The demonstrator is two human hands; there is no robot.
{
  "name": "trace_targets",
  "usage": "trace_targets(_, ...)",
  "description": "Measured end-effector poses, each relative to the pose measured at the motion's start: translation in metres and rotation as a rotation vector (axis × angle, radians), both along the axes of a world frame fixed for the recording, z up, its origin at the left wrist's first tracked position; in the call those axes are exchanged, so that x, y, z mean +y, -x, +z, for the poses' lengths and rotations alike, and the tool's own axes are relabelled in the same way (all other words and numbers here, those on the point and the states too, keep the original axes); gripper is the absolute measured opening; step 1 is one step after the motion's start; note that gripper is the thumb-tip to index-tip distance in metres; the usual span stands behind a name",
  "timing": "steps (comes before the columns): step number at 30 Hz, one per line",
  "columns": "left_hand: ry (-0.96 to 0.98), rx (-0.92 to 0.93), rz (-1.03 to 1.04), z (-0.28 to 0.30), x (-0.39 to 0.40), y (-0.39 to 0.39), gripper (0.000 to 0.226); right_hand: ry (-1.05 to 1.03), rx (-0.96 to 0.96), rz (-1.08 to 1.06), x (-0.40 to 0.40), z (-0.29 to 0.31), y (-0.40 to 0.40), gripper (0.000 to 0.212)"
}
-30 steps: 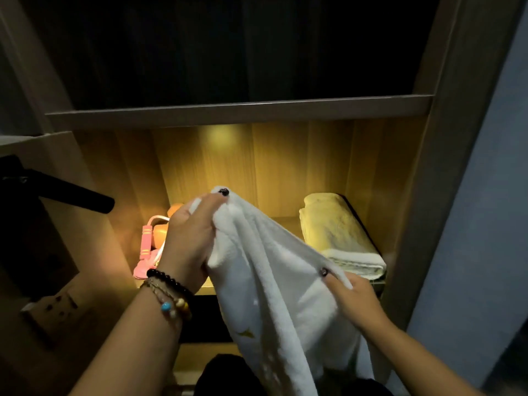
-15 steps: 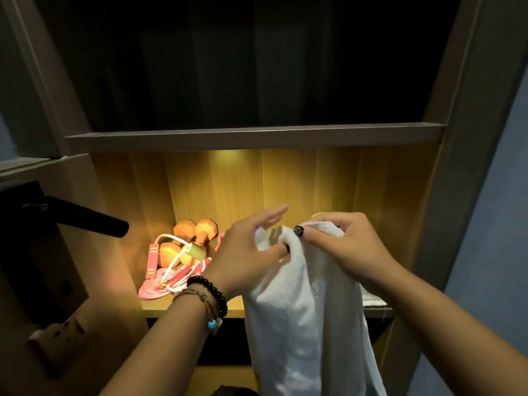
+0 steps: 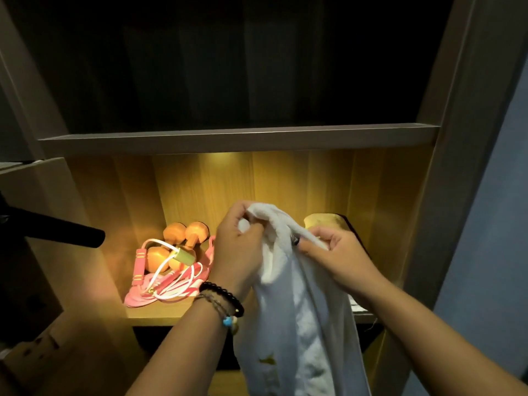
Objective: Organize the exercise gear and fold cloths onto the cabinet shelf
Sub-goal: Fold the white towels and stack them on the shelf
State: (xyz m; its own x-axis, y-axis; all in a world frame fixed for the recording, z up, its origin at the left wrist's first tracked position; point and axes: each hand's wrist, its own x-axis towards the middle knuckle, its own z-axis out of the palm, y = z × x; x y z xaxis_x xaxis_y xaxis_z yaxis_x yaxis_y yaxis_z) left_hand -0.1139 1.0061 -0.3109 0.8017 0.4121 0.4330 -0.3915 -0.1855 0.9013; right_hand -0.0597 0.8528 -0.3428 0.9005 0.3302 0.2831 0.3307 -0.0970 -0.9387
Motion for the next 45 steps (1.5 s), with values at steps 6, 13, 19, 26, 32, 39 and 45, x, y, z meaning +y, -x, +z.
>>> trace_targets(6, 0.109, 0.119, -0.028, 0.02, 0.042, 0.008, 0.01, 0.17, 0.053, -0.243, -0.032, -0.036, -0.024, 0.018)
trace_targets(13, 0.014, 0.204, 0.077, 0.032, 0.056, 0.009, 0.03, 0.217, -0.207, -0.27, -0.026, 0.015, -0.03, 0.007)
trace_targets(19, -0.151, 0.193, -0.117, 0.025, 0.027, 0.001, 0.006, 0.257, -0.332, -0.241, -0.012, 0.044, -0.02, 0.013)
trace_targets(26, -0.557, 0.208, -0.145, -0.004, 0.001, 0.003, 0.025, 0.199, -0.255, -0.21, -0.011, 0.056, -0.007, 0.002)
trace_targets(32, -0.547, 0.204, 0.036, 0.001, -0.015, -0.009, 0.024, 0.159, -0.175, -0.152, -0.021, 0.058, -0.005, 0.019)
trace_targets(39, -0.07, 0.151, 0.079, 0.011, -0.014, -0.019, 0.02, 0.55, -0.281, -0.236, -0.029, 0.04, -0.019, 0.073)
trace_targets(45, 0.206, 0.121, 0.191, 0.011, 0.018, -0.007, 0.021, 0.489, -0.15, -0.295, -0.049, 0.024, -0.039, 0.038)
